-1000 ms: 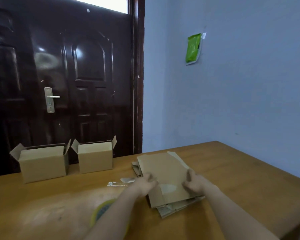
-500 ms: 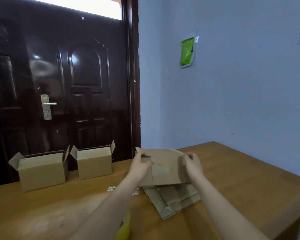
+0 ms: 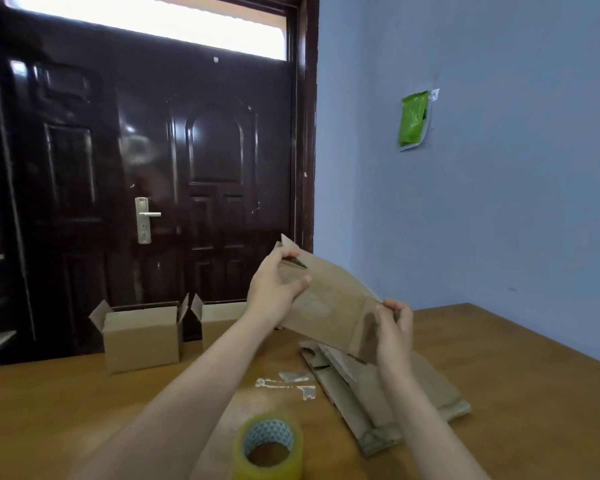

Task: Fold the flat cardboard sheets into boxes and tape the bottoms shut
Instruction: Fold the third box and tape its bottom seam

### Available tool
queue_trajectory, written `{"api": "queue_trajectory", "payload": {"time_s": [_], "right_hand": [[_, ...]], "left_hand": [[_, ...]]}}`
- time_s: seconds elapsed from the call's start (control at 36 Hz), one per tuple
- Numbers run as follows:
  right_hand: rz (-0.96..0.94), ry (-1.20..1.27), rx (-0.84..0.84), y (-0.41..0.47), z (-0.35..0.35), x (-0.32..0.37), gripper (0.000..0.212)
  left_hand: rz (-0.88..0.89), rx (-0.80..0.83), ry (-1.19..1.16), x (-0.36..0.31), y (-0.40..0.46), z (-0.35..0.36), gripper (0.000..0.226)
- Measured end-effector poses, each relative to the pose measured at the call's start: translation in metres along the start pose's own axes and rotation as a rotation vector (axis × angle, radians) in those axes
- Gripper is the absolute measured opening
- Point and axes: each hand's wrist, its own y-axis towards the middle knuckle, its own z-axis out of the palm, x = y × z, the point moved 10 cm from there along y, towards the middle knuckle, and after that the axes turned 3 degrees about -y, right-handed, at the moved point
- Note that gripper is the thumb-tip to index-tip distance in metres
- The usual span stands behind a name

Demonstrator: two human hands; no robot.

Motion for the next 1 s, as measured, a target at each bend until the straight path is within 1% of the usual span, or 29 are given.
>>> {"api": "queue_trajectory", "payload": {"time_s": [0.11,0.19,0.25,0.39,0.47,0.56,0.61,0.64,0.69,0.72,0.78,0.86,0.94,1.0], "right_hand": [[0.074,0.083,0.108,-0.020,0.030,-0.007,0.005],[0.093,0.056,0.228,-0.039,0.057,-0.015,0.003],[0.103,0.046,0.283,-0.047,0.074,-0.021,0.006],[0.098,-0.099,0.358,-0.057,0.107,-0.035,0.015],[0.095,-0.166,0.337,-0.058,0.113,-0.037,0.014],[0.046,-0.153,0.215,-0.049,0.109,-0.028,0.019],[0.040,-0.146,0.146,-0.043,0.107,-0.023,0.016],[0.052,-0.146,0.150,-0.041,0.110,-0.024,0.025],[0.073,-0.140,0.213,-0.039,0.122,-0.031,0.046],[0.075,-0.127,0.257,-0.042,0.130,-0.030,0.052],[0.087,-0.093,0.359,-0.050,0.149,-0.031,0.056],[0.105,-0.062,0.485,-0.069,0.173,-0.036,0.048],[0.112,-0.031,0.456,-0.079,0.180,-0.048,0.032],[0.119,-0.033,0.435,-0.083,0.183,-0.061,0.031]], "left_hand": [[0.067,-0.019,0.092,-0.019,0.000,-0.038,0.032],[0.116,-0.045,0.186,-0.030,0.001,-0.067,0.030],[0.146,-0.059,0.244,-0.034,0.001,-0.084,0.030],[0.189,-0.083,0.423,-0.045,0.003,-0.121,0.029],[0.187,-0.069,0.502,-0.048,0.006,-0.141,0.033],[0.181,-0.018,0.571,-0.051,0.007,-0.154,0.038],[0.172,0.025,0.609,-0.050,0.006,-0.158,0.038],[0.175,0.046,0.631,-0.048,0.005,-0.160,0.038],[0.184,0.084,0.672,-0.042,0.002,-0.161,0.039],[0.189,0.105,0.684,-0.038,0.001,-0.161,0.039],[0.197,0.148,0.691,-0.027,-0.003,-0.159,0.039],[0.183,0.203,0.675,-0.002,-0.009,-0.156,0.050],[0.130,0.180,0.621,0.029,-0.013,-0.167,0.053],[0.073,0.164,0.588,0.050,-0.018,-0.174,0.051]]}}
